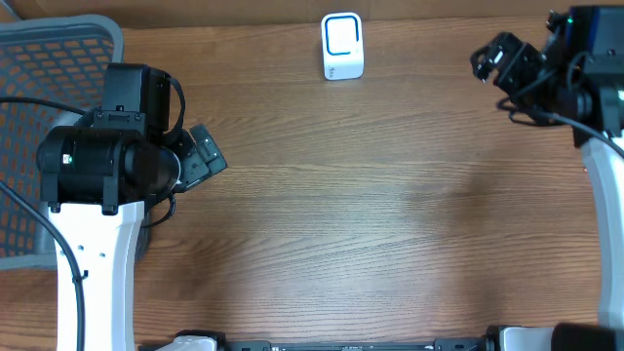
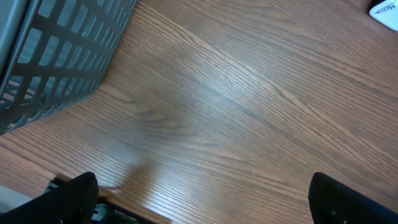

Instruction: Scan the item barcode

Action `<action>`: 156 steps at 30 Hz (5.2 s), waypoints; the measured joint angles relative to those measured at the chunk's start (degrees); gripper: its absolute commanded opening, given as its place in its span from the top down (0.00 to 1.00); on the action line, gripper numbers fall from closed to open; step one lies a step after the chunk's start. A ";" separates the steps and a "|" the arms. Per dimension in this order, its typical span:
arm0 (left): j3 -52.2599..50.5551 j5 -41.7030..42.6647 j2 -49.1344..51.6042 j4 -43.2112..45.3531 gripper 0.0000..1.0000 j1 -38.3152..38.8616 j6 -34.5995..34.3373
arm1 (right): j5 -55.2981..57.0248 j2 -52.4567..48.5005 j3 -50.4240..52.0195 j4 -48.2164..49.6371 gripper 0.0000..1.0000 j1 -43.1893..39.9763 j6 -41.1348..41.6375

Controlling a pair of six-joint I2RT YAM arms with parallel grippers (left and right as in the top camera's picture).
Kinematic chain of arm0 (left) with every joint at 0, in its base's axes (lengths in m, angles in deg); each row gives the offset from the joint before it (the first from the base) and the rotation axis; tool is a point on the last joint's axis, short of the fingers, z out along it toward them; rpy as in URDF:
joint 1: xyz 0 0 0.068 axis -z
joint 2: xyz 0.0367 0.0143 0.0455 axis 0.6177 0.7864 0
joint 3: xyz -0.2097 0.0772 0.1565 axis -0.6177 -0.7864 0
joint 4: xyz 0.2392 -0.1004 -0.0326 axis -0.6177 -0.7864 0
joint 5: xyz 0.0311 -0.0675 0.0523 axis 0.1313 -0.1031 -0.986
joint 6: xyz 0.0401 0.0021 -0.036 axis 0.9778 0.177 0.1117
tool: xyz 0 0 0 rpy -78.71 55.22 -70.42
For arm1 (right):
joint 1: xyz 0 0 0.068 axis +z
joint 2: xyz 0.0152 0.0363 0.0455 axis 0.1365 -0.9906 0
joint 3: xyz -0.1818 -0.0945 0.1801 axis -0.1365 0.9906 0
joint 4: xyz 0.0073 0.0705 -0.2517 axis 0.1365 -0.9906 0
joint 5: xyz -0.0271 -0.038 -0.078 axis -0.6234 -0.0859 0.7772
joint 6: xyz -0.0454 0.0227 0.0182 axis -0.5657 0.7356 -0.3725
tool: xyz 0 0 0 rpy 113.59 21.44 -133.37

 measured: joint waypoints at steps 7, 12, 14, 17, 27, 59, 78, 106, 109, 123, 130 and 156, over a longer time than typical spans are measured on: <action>0.00 0.00 0.00 0.00 0.01 0.00 0.00 | 1.84 5.27 3.50 -4.70 0.03 0.68 0.09; 0.00 0.00 0.00 0.00 0.00 0.00 0.00 | 2.12 10.91 10.64 -5.29 0.02 4.13 0.07; 0.00 0.00 0.00 0.00 0.00 0.00 0.00 | 2.05 13.66 13.29 -5.97 0.02 5.60 0.07; 0.00 0.00 0.00 0.00 0.01 0.00 0.00 | 1.90 17.46 15.56 -8.83 0.02 7.48 0.04; 0.00 0.00 0.00 0.00 0.00 0.00 0.00 | 1.92 24.39 16.17 -20.28 0.01 10.19 0.09; 0.00 0.00 0.00 0.00 0.00 0.00 0.00 | 6.78 27.65 16.26 -29.07 0.00 10.19 -0.83; -0.02 0.00 0.00 0.00 0.00 0.00 0.00 | 7.43 51.69 50.75 19.02 0.00 10.19 -16.28; -0.04 0.00 0.00 -0.02 0.00 0.00 0.00 | 7.45 76.54 89.13 57.46 0.00 10.19 -21.14; -0.04 0.00 0.00 0.00 0.00 0.00 0.00 | 7.56 78.29 89.74 57.79 0.00 10.19 -21.66; -0.04 0.00 0.00 0.00 0.01 0.00 0.00 | 9.20 85.46 95.30 61.31 0.00 9.64 -22.53; -0.04 0.00 0.00 0.00 0.00 0.00 0.00 | 10.58 86.36 95.30 58.60 0.00 6.73 -22.53; -0.04 0.00 0.00 0.00 0.00 0.00 0.00 | 11.78 86.38 95.30 56.15 0.00 5.09 -26.60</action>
